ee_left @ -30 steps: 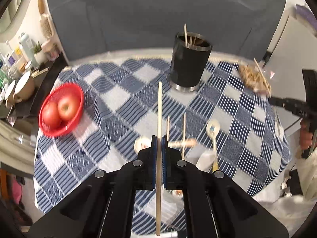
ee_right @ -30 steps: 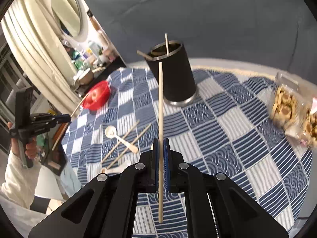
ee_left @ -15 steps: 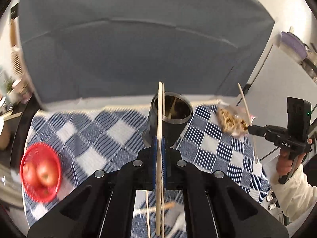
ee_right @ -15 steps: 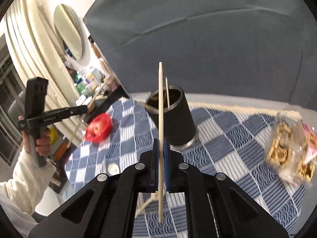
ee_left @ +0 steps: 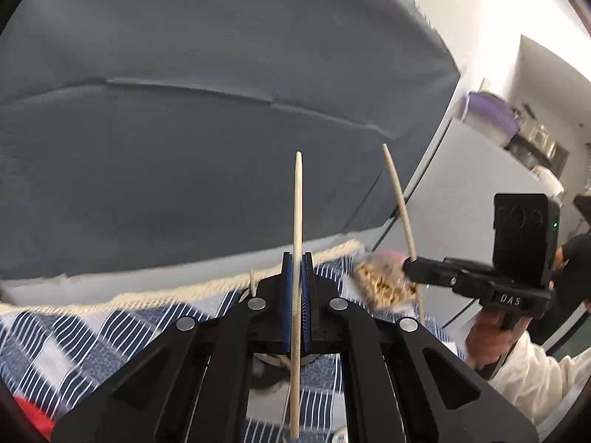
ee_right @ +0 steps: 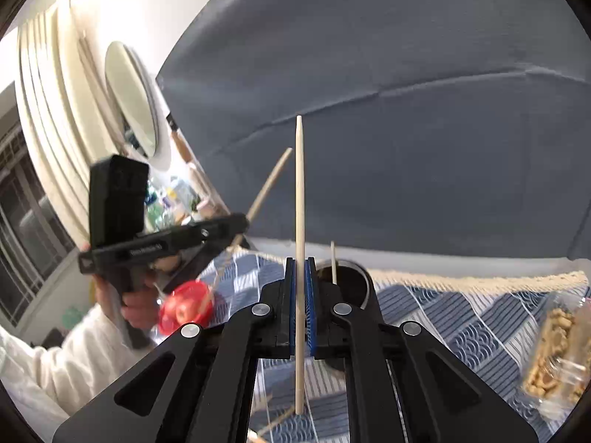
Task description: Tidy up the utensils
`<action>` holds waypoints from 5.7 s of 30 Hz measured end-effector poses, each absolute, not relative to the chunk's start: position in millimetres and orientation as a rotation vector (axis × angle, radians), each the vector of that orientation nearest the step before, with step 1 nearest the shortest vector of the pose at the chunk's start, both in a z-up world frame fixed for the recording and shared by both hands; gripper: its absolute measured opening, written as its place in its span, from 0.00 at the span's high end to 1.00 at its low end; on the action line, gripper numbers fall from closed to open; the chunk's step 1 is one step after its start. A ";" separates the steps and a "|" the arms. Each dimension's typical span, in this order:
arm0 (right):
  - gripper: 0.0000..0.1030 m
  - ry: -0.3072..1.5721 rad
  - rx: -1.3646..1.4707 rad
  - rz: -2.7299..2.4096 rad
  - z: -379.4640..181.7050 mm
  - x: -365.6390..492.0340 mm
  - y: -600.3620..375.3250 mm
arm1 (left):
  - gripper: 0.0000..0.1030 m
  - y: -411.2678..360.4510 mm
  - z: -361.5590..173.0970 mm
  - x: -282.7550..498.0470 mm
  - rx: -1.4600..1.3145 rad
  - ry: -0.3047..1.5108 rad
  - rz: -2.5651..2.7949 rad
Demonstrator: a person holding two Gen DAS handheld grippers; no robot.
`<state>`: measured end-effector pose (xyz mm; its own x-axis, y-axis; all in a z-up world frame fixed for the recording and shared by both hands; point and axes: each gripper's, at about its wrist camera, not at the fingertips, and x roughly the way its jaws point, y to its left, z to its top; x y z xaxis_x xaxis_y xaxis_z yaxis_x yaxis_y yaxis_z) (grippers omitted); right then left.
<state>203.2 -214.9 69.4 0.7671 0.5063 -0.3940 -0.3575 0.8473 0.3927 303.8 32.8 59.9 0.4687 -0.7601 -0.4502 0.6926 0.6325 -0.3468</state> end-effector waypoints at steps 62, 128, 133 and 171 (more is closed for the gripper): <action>0.16 0.768 0.072 0.338 22.4 145.6 -173.5 | 0.06 95.4 -1.3 152.9 0.005 0.672 -0.528; 1.00 1.278 0.117 0.188 -146.6 196.8 -103.0 | 0.96 94.1 -155.1 85.9 0.226 1.242 -0.369; 0.95 1.293 0.234 0.218 -145.7 190.4 -104.4 | 0.96 98.3 -150.3 64.7 0.293 1.278 -0.358; 1.00 1.124 0.273 0.093 -103.0 152.8 -89.4 | 0.95 167.4 -48.3 51.0 0.451 1.175 -0.290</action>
